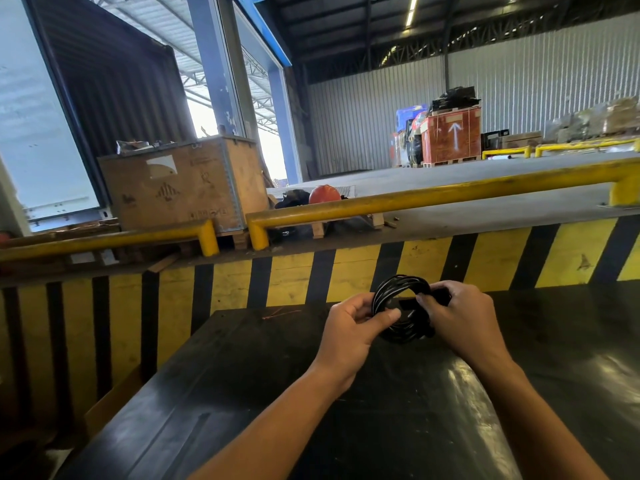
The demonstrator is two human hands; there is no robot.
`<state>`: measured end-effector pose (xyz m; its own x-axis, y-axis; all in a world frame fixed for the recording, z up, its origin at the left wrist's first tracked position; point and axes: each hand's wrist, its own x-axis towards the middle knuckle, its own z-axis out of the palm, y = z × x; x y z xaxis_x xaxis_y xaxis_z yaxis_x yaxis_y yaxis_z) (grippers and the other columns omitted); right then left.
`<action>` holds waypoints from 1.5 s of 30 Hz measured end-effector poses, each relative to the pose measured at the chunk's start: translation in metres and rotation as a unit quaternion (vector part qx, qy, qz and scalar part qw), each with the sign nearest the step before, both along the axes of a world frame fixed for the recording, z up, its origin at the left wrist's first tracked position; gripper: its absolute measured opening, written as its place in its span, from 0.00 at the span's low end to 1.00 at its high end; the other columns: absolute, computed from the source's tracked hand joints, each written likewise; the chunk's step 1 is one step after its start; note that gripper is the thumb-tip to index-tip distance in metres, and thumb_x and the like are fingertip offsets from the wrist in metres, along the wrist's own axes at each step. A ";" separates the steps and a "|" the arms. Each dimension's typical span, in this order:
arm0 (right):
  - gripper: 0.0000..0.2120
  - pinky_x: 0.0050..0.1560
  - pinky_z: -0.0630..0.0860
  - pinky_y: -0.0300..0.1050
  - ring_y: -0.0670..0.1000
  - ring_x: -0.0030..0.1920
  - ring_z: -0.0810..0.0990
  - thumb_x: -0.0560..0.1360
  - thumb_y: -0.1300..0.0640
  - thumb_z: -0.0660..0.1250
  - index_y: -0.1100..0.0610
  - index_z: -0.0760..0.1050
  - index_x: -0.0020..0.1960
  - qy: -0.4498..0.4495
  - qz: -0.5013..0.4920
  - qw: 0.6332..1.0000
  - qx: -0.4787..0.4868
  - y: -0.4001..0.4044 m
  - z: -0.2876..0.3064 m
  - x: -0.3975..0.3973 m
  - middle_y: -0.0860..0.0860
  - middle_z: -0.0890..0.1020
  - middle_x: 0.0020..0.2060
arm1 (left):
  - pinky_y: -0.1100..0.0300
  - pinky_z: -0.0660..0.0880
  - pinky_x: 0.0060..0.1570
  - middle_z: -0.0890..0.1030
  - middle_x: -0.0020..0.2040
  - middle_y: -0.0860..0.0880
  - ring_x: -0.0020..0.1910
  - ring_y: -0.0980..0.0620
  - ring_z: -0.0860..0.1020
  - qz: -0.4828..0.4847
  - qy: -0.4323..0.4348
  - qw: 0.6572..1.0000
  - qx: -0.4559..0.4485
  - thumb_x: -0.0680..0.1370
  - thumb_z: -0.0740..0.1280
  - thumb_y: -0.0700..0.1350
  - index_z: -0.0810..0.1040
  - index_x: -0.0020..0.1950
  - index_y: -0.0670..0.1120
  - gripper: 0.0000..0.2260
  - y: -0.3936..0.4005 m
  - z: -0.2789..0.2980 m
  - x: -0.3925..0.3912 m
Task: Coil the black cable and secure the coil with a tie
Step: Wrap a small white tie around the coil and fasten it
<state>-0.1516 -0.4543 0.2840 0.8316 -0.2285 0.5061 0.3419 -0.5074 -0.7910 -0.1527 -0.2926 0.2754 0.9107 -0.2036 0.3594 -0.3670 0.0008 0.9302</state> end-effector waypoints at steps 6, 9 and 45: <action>0.11 0.23 0.70 0.25 0.42 0.32 0.79 0.74 0.57 0.68 0.56 0.69 0.53 -0.008 0.018 1.000 0.014 0.004 -0.002 -0.001 0.45 0.76 0.36 | 0.56 0.80 0.51 0.84 0.47 0.47 0.48 0.53 0.83 0.031 0.012 0.999 -0.018 0.76 0.67 0.37 0.80 0.53 0.44 0.07 0.003 0.000 0.004; 0.07 0.24 0.70 0.26 0.42 0.31 0.79 0.74 0.57 0.68 0.55 0.72 0.48 -0.019 0.020 1.000 0.002 0.005 -0.002 -0.001 0.49 0.79 0.36 | 0.55 0.81 0.51 0.83 0.45 0.47 0.46 0.53 0.82 0.034 0.035 0.999 -0.022 0.76 0.67 0.38 0.80 0.54 0.44 0.07 0.002 -0.002 0.004; 0.04 0.37 0.79 0.39 0.45 0.38 0.83 0.73 0.60 0.69 0.52 0.78 0.45 -0.010 0.151 0.988 -0.001 -0.001 -0.017 -0.002 0.49 0.82 0.39 | 0.64 0.79 0.52 0.83 0.56 0.50 0.52 0.60 0.81 0.096 -0.067 0.989 0.086 0.76 0.68 0.42 0.78 0.62 0.47 0.15 -0.003 -0.013 0.010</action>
<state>-0.1538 -0.4549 0.2670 0.8511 0.0304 0.5242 0.4946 -0.3813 -0.7810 -0.1429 -0.2954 0.2625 0.8853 -0.0999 0.4542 -0.4645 -0.2356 0.8536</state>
